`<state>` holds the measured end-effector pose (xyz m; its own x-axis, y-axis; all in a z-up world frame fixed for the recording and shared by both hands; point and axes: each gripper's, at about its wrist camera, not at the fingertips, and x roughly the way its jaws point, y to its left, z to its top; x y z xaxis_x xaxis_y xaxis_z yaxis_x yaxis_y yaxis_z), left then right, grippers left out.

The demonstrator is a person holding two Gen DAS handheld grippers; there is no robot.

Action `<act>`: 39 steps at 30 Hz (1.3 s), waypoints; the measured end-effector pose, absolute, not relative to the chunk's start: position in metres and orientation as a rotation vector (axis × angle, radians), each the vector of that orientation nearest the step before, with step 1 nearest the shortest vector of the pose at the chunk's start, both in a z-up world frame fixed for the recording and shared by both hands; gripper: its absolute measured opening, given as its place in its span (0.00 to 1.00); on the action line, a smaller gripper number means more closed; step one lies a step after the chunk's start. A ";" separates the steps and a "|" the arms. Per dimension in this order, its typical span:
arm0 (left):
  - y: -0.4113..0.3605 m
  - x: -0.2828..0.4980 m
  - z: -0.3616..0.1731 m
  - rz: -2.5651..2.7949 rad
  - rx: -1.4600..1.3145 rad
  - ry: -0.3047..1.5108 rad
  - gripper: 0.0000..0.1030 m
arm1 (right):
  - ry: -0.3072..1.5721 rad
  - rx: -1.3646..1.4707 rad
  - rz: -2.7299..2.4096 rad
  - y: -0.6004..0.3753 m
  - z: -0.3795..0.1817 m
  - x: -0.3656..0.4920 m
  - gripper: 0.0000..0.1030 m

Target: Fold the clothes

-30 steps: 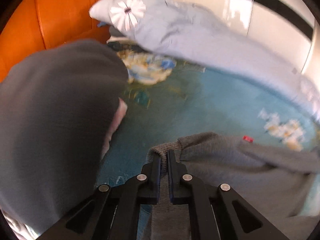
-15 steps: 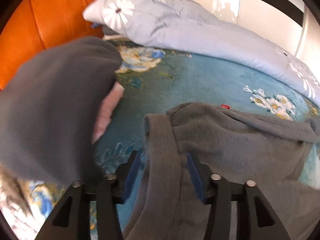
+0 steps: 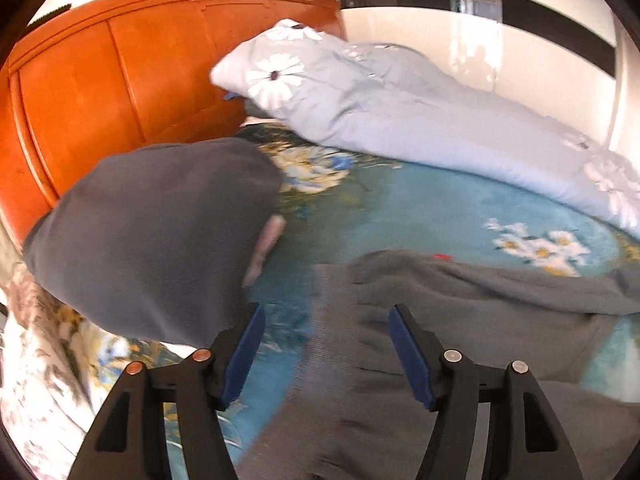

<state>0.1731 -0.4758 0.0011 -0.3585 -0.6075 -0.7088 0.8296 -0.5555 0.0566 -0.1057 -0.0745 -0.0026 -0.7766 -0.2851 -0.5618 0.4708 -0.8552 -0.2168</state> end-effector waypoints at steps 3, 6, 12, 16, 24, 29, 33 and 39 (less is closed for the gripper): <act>-0.449 0.160 0.007 -2.090 0.833 0.413 0.67 | 0.500 0.736 -2.596 -0.072 -0.003 -0.110 0.51; -0.424 0.142 0.006 -2.171 0.802 0.449 0.70 | 0.489 0.743 -2.592 -0.070 -0.005 -0.111 0.51; -0.389 0.102 -0.010 -2.239 0.818 0.504 0.71 | 0.529 0.743 -2.563 -0.085 -0.014 -0.112 0.51; -0.385 0.085 -0.021 -2.240 0.828 0.526 0.71 | 0.556 0.747 -2.529 -0.098 -0.020 -0.115 0.51; -0.431 0.035 -0.037 -2.323 1.056 0.613 0.72 | 0.156 1.127 -2.433 -0.058 -0.050 -0.231 0.51; -0.458 -0.008 -0.078 -2.331 1.345 0.762 0.72 | -0.314 1.318 -2.282 -0.032 -0.077 -0.302 0.51; -0.456 -0.030 -0.095 -2.361 1.405 0.793 0.72 | -0.526 1.408 -2.164 -0.044 -0.097 -0.326 0.51; -0.468 -0.060 -0.092 -2.417 1.327 0.787 0.72 | -0.618 1.409 -2.252 -0.057 -0.097 -0.347 0.09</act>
